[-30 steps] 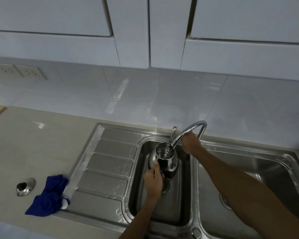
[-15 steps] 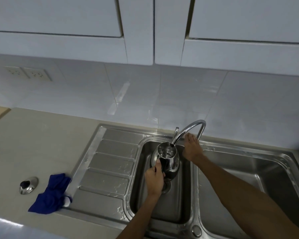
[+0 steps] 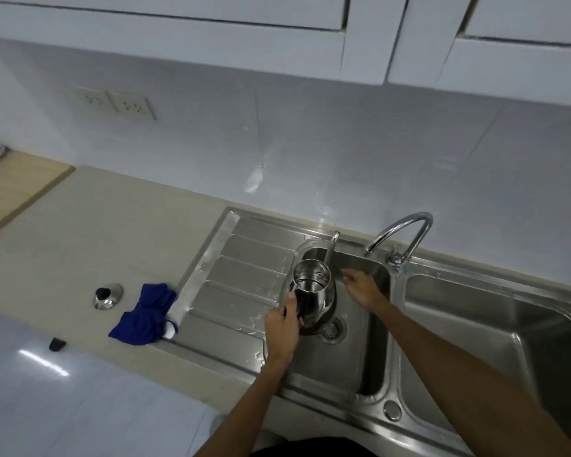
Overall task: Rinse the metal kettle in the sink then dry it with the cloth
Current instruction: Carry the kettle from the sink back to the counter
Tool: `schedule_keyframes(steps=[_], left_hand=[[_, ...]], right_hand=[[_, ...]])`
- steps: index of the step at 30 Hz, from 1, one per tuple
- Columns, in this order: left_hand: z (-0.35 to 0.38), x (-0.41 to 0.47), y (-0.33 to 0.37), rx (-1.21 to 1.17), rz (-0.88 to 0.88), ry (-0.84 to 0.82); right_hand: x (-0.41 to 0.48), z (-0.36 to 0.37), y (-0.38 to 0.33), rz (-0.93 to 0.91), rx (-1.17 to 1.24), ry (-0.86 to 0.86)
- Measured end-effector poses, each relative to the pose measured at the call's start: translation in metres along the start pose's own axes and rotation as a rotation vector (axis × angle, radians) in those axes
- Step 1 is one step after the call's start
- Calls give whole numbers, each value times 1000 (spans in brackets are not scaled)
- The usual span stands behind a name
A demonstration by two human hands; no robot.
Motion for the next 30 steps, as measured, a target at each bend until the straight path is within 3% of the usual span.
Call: schedule_keyframes(steps=[4,13,19,30], left_hand=[[-51,6,12,-13,23,-21],[-184,45,31,-12,88,-81],[-288,89,32,32,148,-111],[-455,187,16,187,228,-42]], right_hand=[[-14,42,-48,154,480,-230],[-91,102,-182,210,1013,-245],[-106,170,-263,249,1051,-159],[-89,286,-407,249,1029,-217]])
Point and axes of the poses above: each hand's wrist, its own x-axis towards the middle knuckle, its own z-axis out of the palm, y = z × x, the point moved 2 cm from there along x, towards the middle knuckle, and after that the axes turned 12 degrees about z, right-handed, at the moved point
